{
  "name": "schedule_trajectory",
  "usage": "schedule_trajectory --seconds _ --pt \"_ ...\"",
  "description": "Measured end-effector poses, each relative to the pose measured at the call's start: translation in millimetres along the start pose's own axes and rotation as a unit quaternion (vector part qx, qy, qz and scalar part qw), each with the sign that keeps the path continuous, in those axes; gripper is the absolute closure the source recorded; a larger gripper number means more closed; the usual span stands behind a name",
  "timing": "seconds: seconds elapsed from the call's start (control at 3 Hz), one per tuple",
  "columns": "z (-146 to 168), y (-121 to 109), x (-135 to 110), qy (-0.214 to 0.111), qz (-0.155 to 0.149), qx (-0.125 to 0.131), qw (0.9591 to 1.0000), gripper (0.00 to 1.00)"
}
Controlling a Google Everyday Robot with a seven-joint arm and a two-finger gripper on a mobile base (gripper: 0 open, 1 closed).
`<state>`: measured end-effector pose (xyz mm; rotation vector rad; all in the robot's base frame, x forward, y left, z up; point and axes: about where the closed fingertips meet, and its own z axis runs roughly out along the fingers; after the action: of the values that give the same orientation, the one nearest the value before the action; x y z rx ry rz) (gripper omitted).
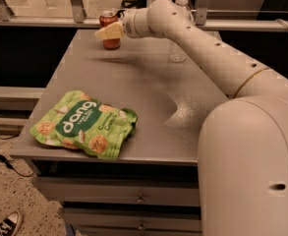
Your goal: Move coke can near water bottle
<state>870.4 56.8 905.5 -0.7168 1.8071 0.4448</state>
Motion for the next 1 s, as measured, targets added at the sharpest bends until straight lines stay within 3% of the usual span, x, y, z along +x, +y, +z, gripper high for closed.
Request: schedule_trajectory --seconds 0.33,0.67,1.0 --pt "18.8 1.4 -1.6 0.001 0.004 -0.007 1.0000 0.00" --pt "32.1 4.3 -2.5 0.002 0.007 -0.013 0.9999 0.16" --pt "34.7 2.1 -1.2 0.001 0.010 -0.011 0.9999 0.39"
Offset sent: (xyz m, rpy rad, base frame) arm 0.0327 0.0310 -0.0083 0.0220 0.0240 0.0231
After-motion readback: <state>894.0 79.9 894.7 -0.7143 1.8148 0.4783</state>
